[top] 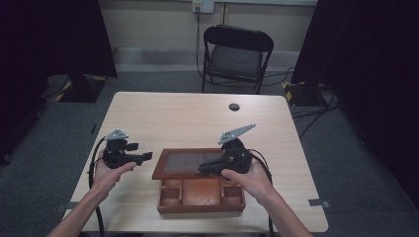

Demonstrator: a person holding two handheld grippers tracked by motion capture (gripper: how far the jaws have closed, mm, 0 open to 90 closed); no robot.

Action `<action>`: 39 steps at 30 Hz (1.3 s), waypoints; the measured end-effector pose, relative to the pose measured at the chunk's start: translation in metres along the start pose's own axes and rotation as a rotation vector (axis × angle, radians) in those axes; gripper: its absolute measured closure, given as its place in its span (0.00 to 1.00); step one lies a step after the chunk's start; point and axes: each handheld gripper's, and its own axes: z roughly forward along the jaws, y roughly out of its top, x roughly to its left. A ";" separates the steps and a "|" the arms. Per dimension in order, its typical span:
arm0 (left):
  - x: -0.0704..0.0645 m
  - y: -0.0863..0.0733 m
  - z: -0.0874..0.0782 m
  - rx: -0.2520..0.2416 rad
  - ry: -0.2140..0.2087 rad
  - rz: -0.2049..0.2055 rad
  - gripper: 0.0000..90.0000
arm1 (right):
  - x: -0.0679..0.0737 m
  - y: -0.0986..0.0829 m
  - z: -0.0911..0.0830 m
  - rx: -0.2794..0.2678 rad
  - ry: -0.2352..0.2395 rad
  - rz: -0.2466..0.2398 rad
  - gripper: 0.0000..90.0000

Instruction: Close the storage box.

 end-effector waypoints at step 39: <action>-0.004 -0.001 0.005 0.019 -0.002 0.025 0.23 | -0.003 -0.061 0.052 0.160 -0.009 0.009 1.00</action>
